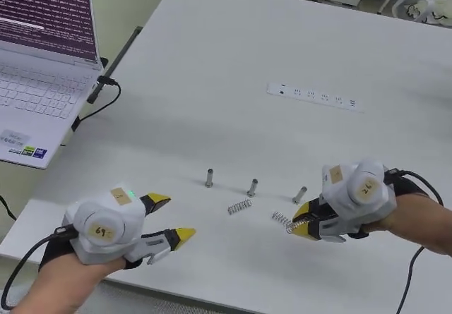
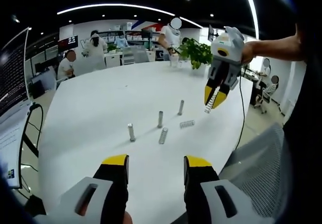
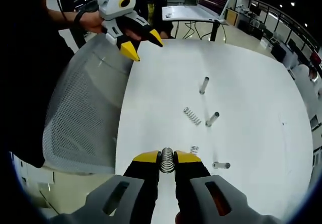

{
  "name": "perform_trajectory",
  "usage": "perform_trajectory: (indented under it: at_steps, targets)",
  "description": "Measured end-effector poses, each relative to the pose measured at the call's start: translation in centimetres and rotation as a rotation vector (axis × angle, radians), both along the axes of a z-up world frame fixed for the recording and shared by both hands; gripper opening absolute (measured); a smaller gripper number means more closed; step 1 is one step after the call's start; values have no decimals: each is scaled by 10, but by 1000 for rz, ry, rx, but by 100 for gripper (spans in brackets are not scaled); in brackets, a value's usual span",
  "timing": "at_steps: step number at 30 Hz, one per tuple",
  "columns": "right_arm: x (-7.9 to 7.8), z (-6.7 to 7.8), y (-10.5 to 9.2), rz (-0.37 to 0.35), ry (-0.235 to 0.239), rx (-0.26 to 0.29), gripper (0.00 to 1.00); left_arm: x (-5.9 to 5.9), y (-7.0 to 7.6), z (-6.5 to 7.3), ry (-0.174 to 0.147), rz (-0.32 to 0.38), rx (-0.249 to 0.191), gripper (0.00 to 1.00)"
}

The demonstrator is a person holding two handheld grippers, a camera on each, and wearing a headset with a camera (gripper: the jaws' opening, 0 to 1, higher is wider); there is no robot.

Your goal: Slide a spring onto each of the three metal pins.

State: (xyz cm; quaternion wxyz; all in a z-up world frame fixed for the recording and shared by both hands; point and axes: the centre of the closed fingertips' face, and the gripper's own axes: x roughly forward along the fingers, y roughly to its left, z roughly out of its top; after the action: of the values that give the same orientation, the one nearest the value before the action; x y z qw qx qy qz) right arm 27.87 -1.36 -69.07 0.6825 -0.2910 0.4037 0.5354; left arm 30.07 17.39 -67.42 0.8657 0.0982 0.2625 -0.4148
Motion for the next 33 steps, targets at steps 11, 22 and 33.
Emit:
perform_trajectory:
  at_steps: [11, 22, 33]
  targets:
    - [25, 4, 11, 24, -10, -36, 9, 5, 27, -1, 4, 63, -3, 45]
    - [48, 9, 33, 67, -23, -57, 9, 4, 35, -1, 9, 91, -13, 49]
    - [71, 12, 54, 106, -36, -70, 9, 7, 39, 0, 7, 114, -30, 51]
